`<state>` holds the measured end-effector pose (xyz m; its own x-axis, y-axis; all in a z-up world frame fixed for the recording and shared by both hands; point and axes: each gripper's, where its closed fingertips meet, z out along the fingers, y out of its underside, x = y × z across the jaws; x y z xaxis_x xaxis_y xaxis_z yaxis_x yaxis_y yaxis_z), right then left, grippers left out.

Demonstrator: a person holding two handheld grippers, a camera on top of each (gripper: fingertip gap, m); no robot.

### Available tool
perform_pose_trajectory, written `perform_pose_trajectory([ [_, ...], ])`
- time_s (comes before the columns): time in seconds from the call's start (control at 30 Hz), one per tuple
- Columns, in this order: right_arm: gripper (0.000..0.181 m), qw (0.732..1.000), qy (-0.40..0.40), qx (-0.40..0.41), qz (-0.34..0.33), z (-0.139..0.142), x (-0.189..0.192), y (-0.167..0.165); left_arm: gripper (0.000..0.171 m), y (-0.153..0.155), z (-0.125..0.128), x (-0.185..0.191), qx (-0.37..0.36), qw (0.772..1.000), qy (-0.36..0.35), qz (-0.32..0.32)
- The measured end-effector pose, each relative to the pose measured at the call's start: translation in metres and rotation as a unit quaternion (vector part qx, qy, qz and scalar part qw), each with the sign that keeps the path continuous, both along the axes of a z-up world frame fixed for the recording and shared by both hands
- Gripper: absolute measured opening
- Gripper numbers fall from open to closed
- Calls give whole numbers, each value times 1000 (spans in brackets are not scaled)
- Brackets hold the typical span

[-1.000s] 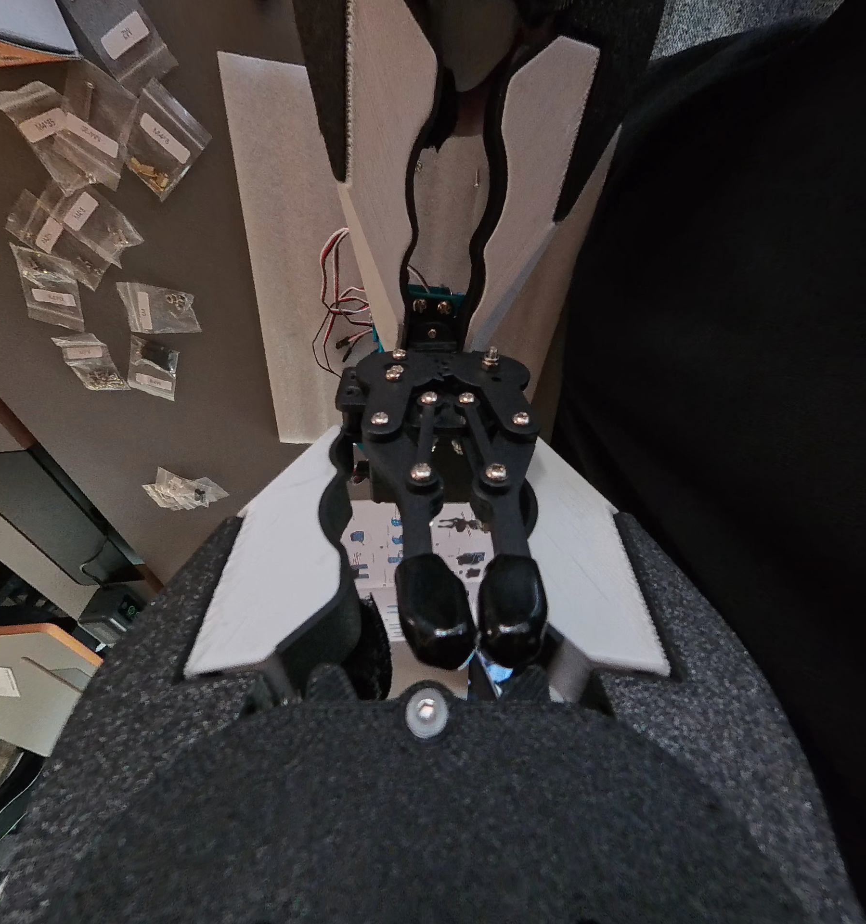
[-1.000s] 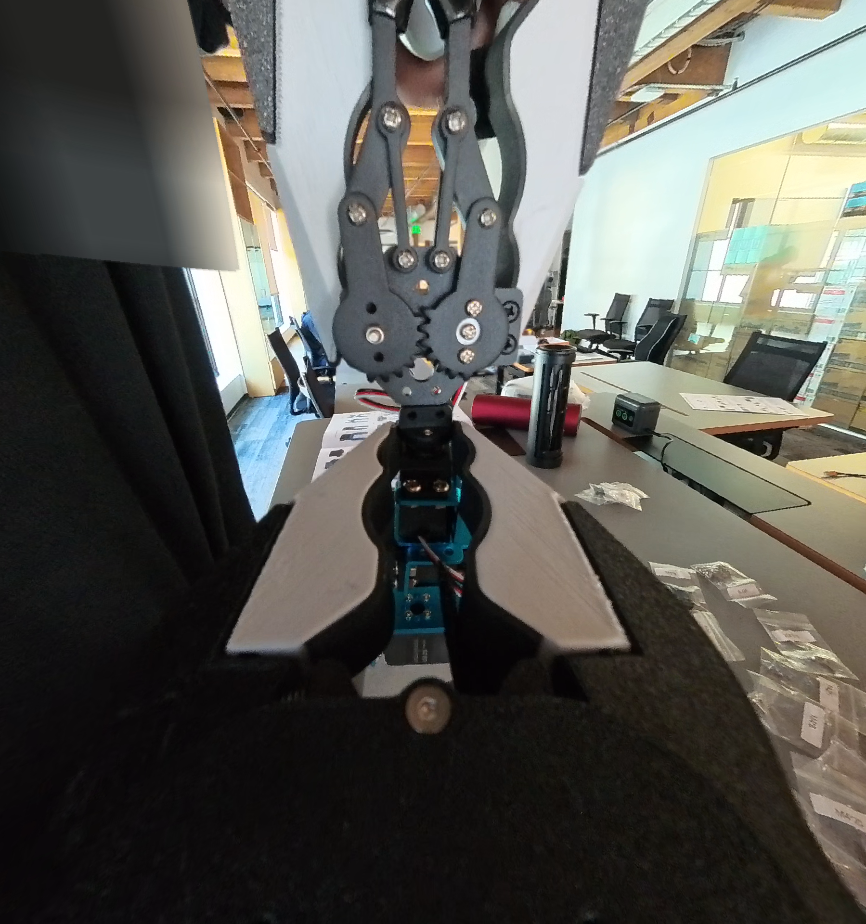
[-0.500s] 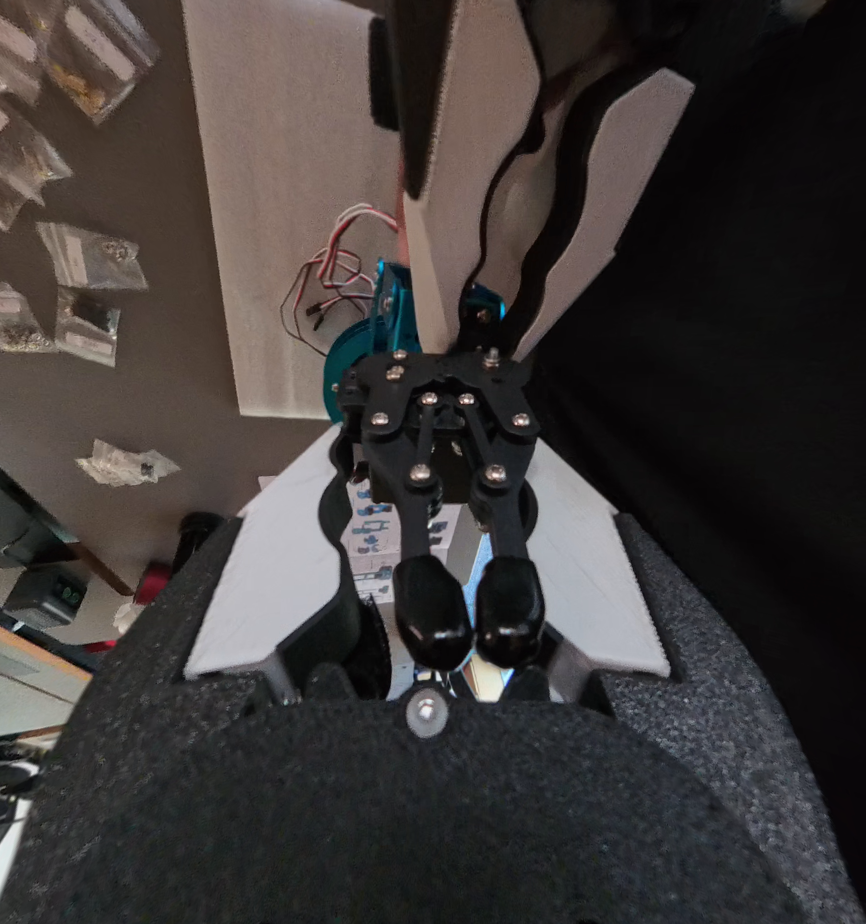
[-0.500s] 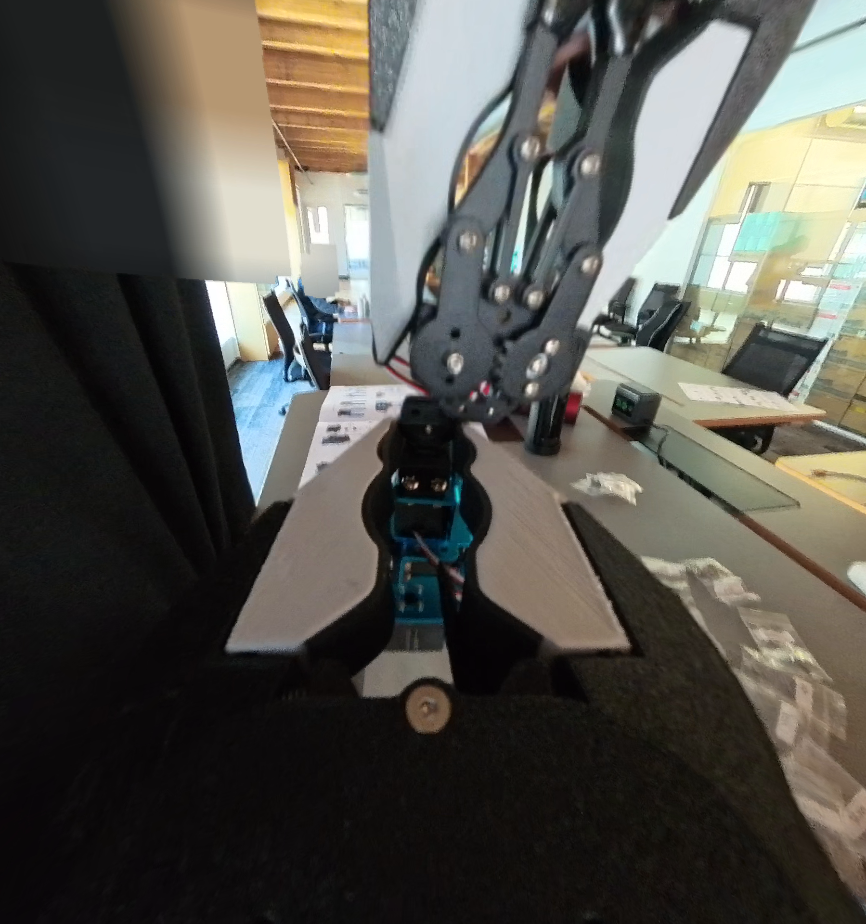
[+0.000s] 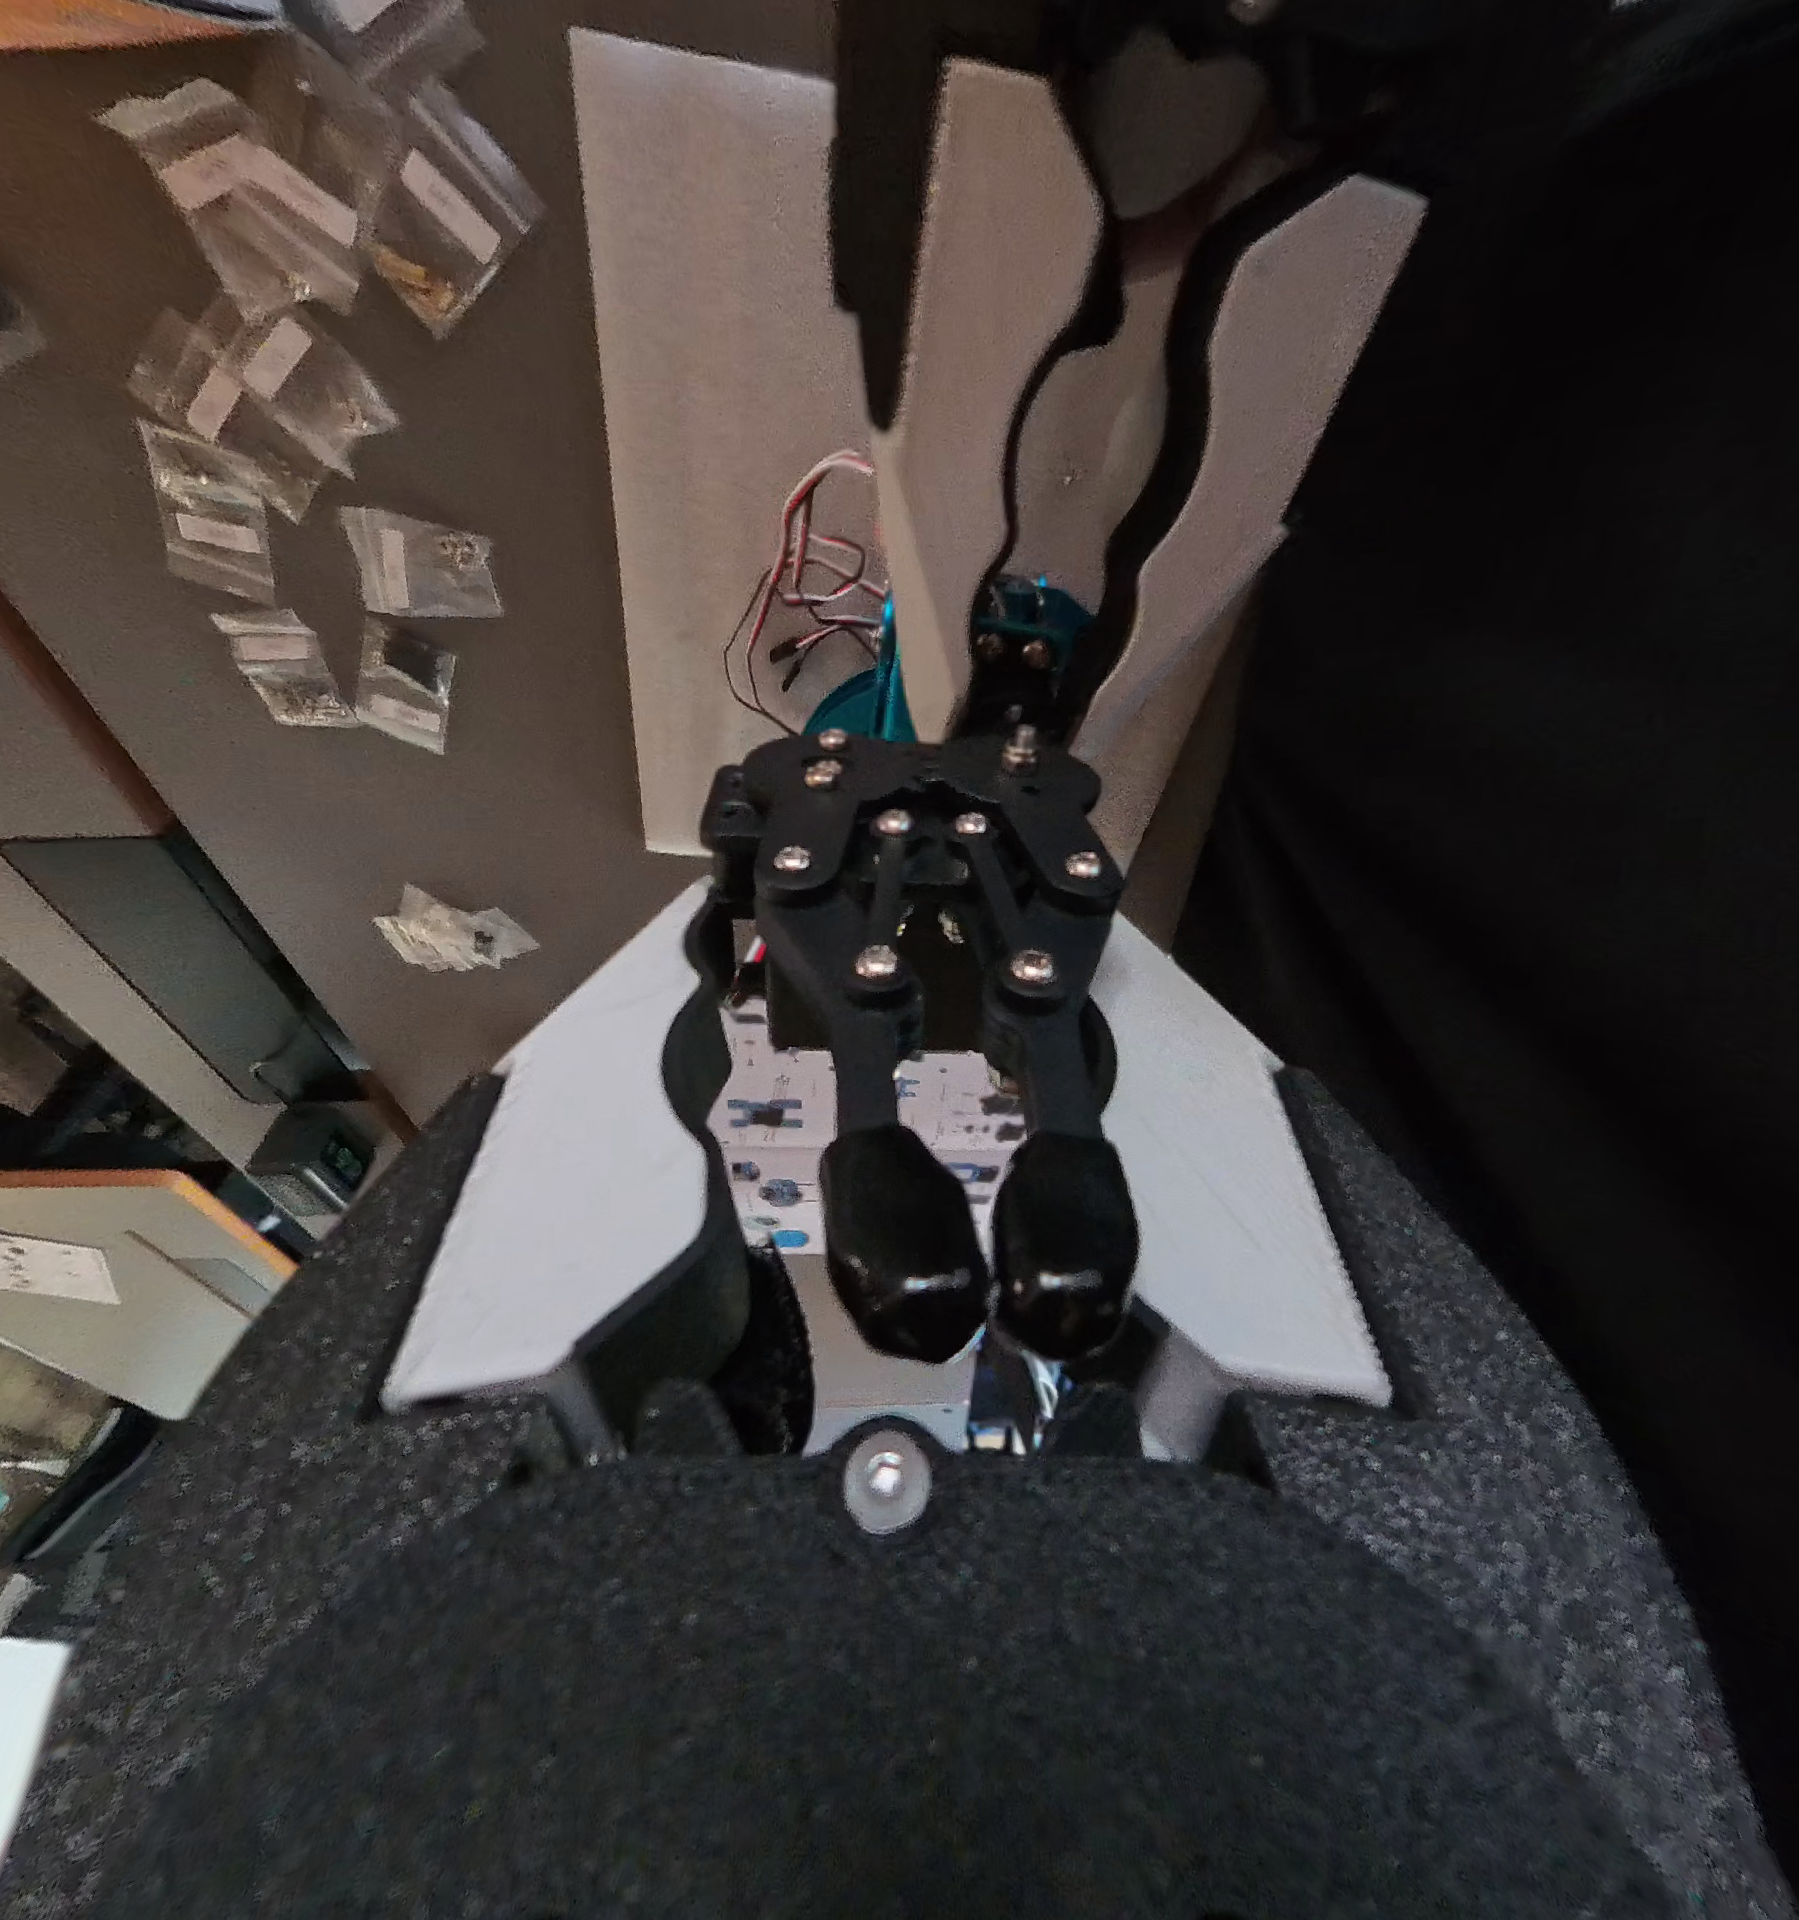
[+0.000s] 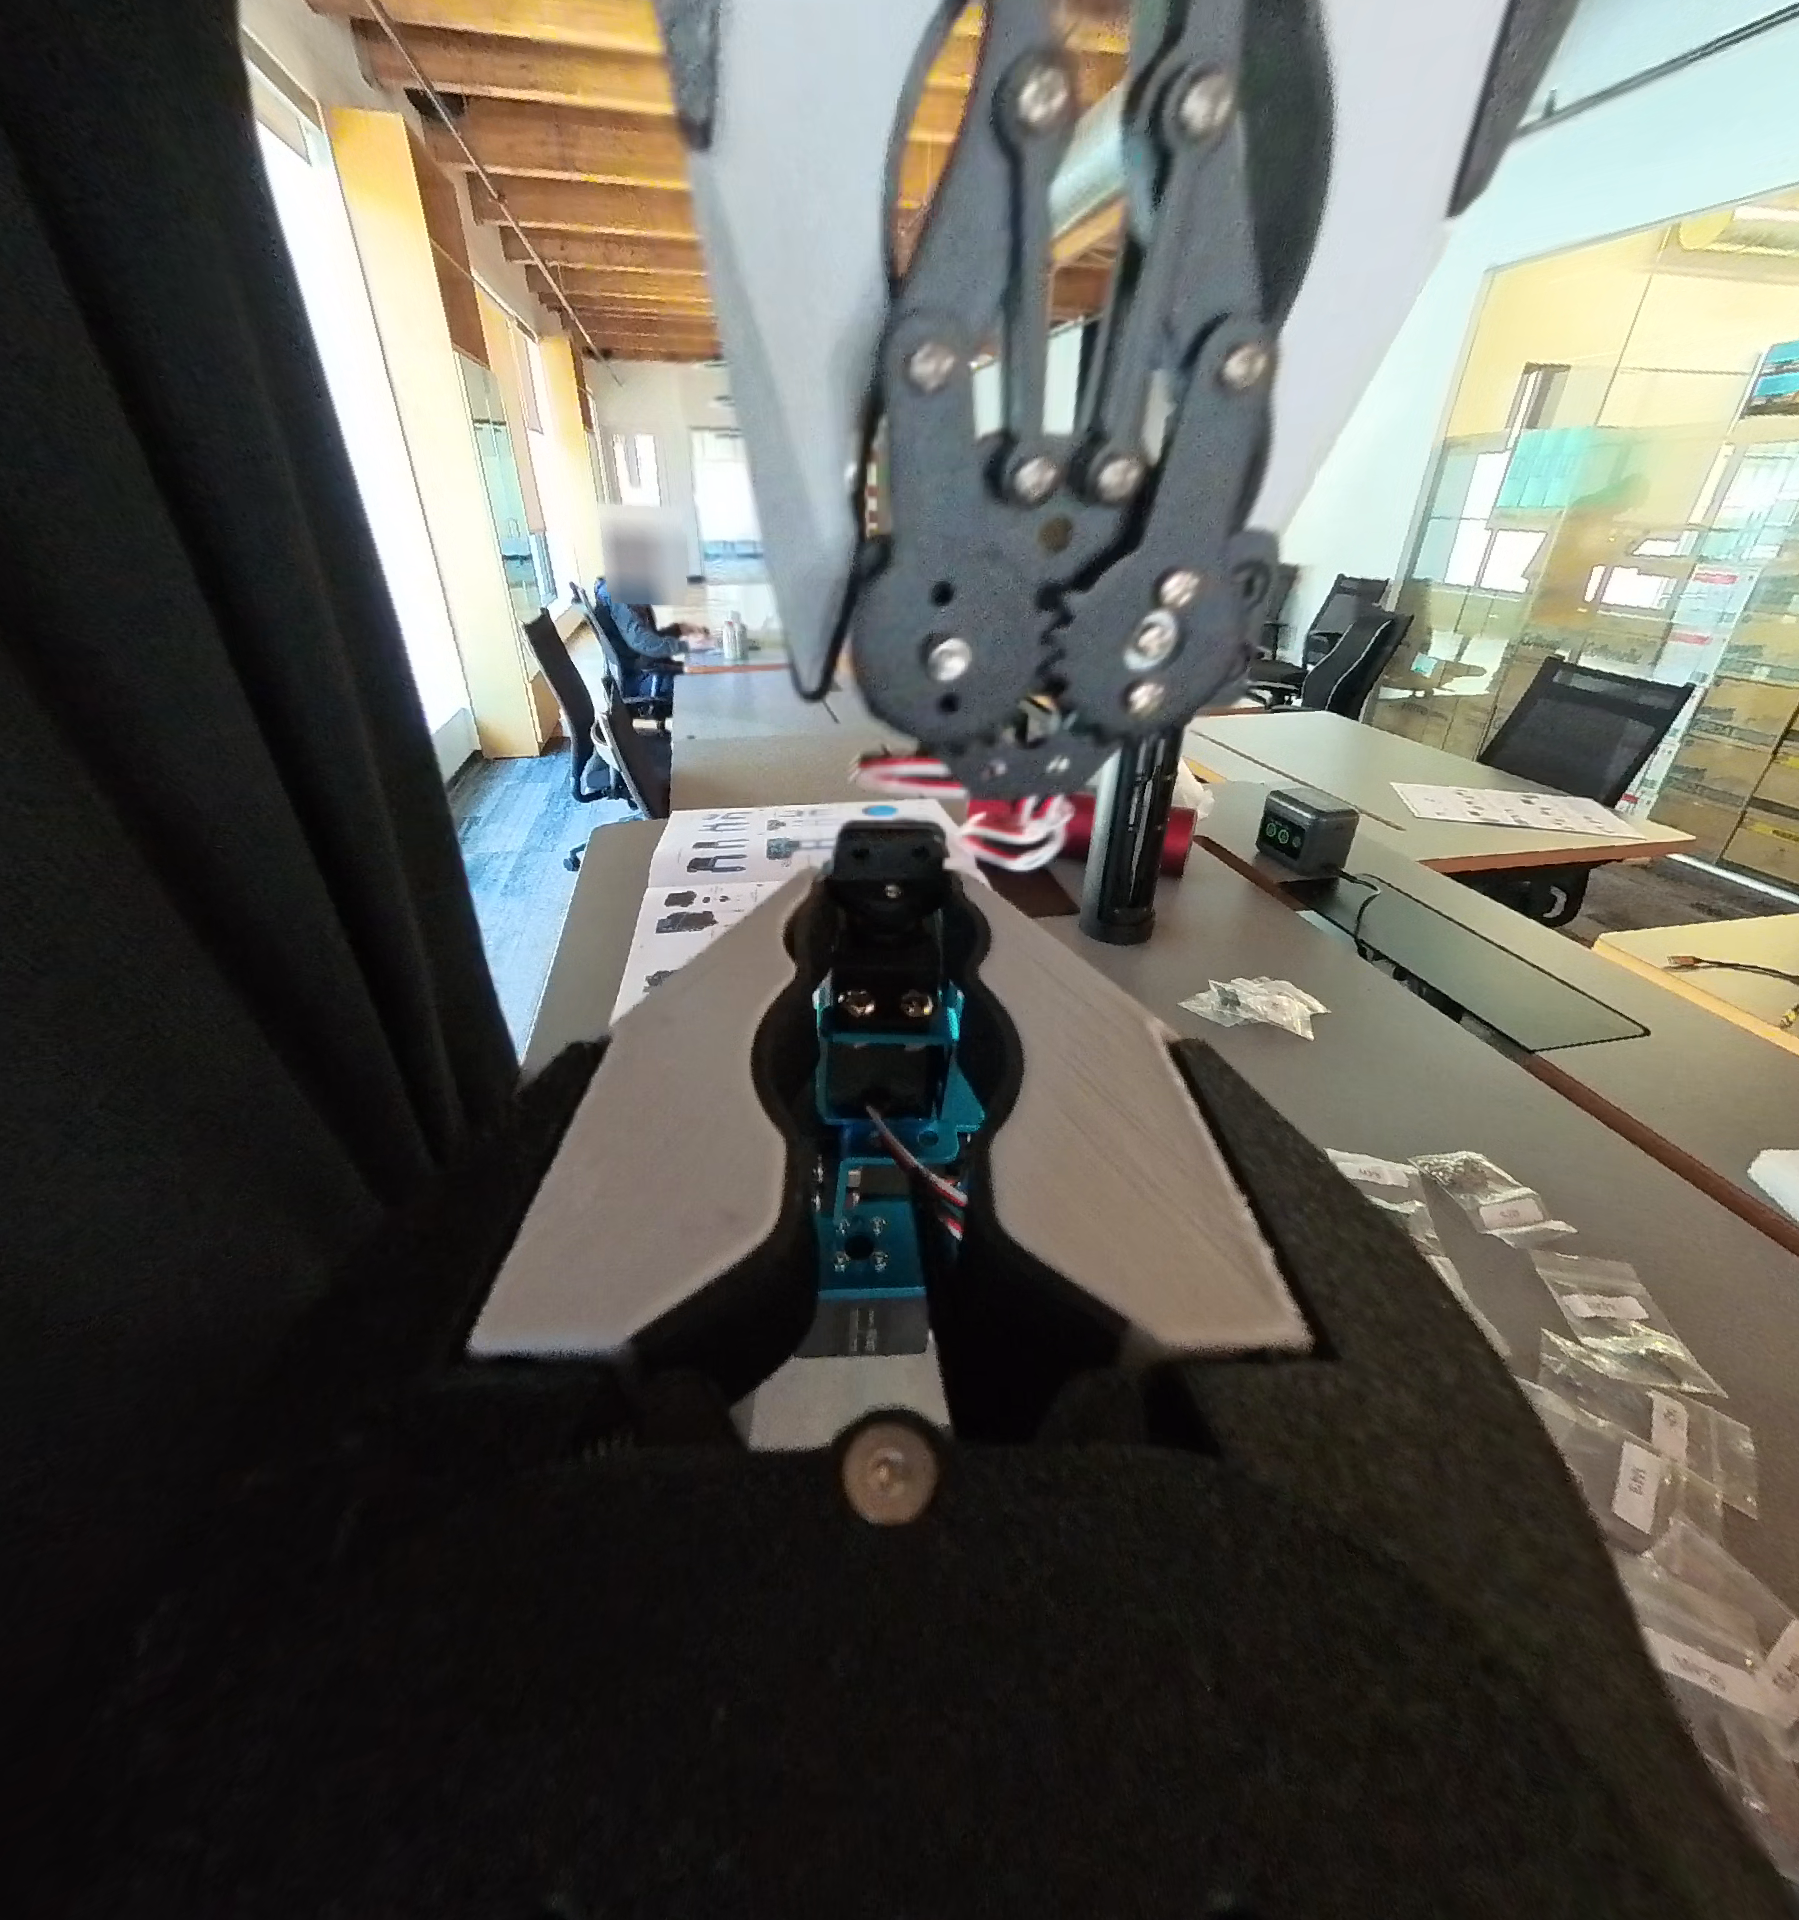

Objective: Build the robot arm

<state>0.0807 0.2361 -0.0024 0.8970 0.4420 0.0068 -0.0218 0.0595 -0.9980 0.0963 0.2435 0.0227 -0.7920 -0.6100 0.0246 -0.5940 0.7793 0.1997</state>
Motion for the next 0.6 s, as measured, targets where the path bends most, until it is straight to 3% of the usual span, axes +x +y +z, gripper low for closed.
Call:
perform_pose_trajectory([
  [0.23,19,1000,2,-1,-3,-1,2,0,62,2,-13,-13,-5,1000,16,7],
  [0.5,20,1000,-4,0,-1,0,0,1,62,5,-8,-9,-26,1000,-6,17],
  [0.6,20,1000,-7,5,-2,0,-3,0,61,6,-4,-10,-66,997,-28,42],
])
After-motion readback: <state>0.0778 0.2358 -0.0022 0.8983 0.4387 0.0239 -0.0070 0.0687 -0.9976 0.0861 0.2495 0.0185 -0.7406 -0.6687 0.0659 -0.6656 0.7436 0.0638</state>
